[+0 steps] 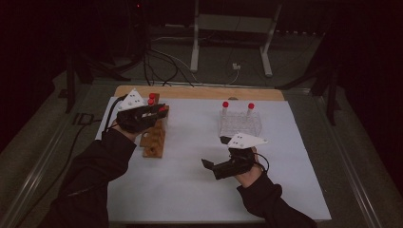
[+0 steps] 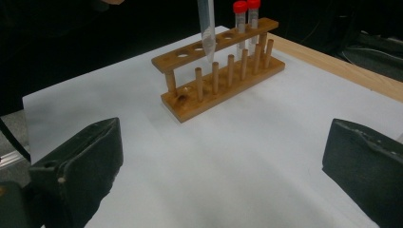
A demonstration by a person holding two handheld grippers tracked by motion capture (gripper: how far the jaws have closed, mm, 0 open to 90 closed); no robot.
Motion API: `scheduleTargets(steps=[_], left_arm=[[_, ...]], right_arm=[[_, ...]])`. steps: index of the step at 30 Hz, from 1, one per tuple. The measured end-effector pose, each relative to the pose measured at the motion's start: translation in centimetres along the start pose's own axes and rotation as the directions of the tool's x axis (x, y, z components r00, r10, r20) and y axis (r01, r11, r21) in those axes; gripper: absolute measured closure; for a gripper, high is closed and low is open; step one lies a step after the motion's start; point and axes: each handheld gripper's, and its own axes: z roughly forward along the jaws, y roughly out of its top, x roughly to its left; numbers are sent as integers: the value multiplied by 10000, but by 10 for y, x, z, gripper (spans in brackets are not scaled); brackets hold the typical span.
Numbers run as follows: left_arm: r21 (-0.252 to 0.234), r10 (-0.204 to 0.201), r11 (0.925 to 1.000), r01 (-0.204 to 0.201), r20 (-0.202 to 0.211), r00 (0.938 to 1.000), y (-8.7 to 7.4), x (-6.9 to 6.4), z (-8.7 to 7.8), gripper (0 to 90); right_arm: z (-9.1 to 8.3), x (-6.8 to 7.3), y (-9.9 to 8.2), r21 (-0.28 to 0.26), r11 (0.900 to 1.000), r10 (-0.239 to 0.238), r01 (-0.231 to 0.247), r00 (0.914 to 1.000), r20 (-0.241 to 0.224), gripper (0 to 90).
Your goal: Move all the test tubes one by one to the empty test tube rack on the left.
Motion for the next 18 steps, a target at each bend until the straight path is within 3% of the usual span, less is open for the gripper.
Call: scheduleTargets(steps=[14,18], left_arm=[[-116,-184,9998,173,-1049,9943,8,23,-1,718],[-80,-168,9998,159,-1450,9893,8,29,-1,718]], right_arm=[[-2,-1,1,-28,10000,64,-65,9999,-123,0],[-2,-1,1,-28,10000,26,-27,9999,-140,0]])
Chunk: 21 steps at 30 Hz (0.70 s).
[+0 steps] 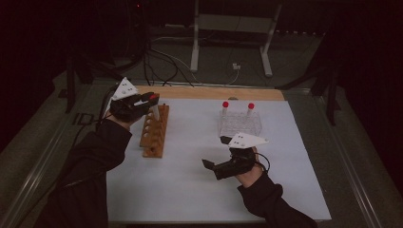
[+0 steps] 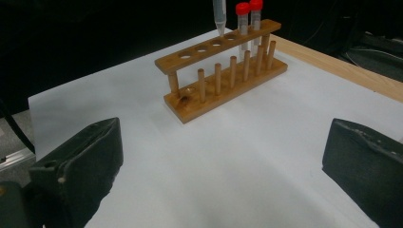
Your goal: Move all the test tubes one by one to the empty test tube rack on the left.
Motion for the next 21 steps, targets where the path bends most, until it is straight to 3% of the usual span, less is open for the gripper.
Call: scheduleTargets(steps=[14,21], left_arm=[[166,-239,9995,259,-1107,9936,-8,24,14,718],[73,-658,9977,676,-1462,9871,-21,33,26,718]], right_arm=[[-1,-1,0,-78,9999,68,-69,9999,-94,0],[-1,-2,-1,-79,9999,68,-68,10000,-46,0]])
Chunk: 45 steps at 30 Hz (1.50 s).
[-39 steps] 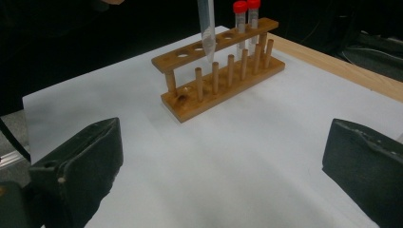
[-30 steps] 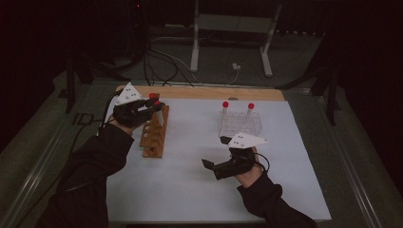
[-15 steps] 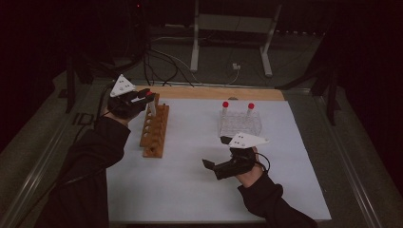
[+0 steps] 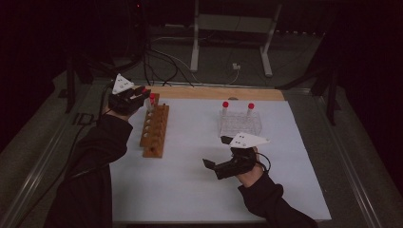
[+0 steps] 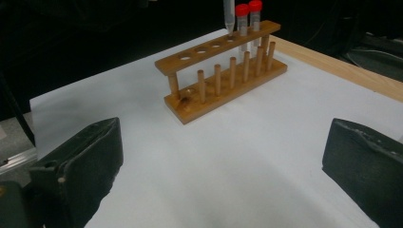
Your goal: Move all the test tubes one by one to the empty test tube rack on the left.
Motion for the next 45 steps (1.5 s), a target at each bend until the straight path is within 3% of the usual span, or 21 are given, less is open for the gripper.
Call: scheduleTargets(steps=[8,21,32,41,43,45], left_arm=[[275,-340,9990,339,40,9994,-17,-1,12,718],[806,-446,9958,442,37,9990,-40,-5,26,717],[1192,-480,9917,478,-13,9988,-50,-7,31,716],[1189,-487,9917,479,39,9988,-52,-7,30,711],[1137,-634,9916,618,103,9979,-52,-7,29,699],[1058,-660,9923,648,80,9978,-51,-8,27,616]], right_arm=[[-1,-1,-1,14,10000,50,-50,10000,0,0],[-1,-2,-2,19,10000,80,-80,10000,-11,0],[-1,-3,-2,-1,10000,91,-91,10000,-40,0],[-2,-4,-1,-34,9999,139,-139,9999,-95,0],[-2,-4,-1,-45,9999,135,-136,9998,-110,0],[-3,-5,-1,-48,9999,147,-148,9999,-86,0]])
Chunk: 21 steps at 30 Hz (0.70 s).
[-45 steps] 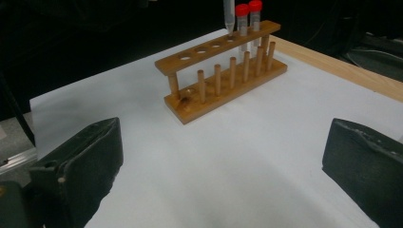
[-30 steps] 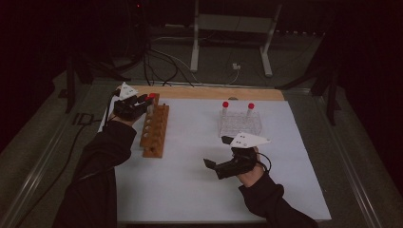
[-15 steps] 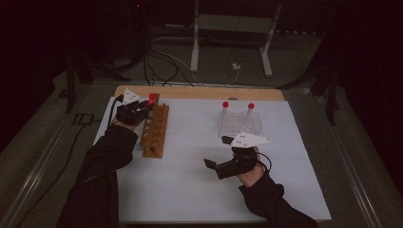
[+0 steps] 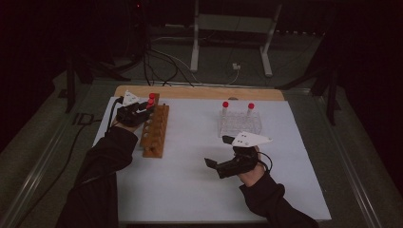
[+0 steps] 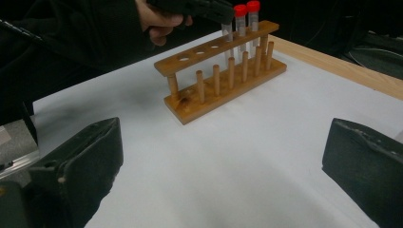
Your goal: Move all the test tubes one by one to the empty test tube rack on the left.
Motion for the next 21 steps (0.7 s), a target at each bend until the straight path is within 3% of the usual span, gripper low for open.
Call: scheduleTargets(steps=[3,6,8,10,12,17,21], left_arm=[[-101,106,9999,-106,10,9999,1,-2,-5,500],[-312,-31,9995,35,145,9999,3,-4,-14,385],[-491,-275,9984,298,470,9985,4,-4,-21,299],[-461,-292,9984,326,724,9970,5,-7,-26,196],[-411,-176,9989,212,877,9960,5,-11,-31,158],[-383,-133,9991,198,1629,9865,3,-20,-43,33],[-550,55,9985,67,2185,9758,0,-30,-53,14]], right_arm=[[-1,-1,0,-27,10000,5,-5,10000,24,0],[-2,-2,1,-88,10000,0,1,10000,86,0],[-3,-4,2,-88,10000,16,-14,9999,148,0],[-4,-7,3,-120,9999,6,-3,9997,242,0],[-5,-9,4,-131,9999,32,-27,9995,320,0],[-9,-17,6,-239,9996,136,-122,9983,572,0],[-13,-24,9,-323,9994,134,-109,9969,781,0]])
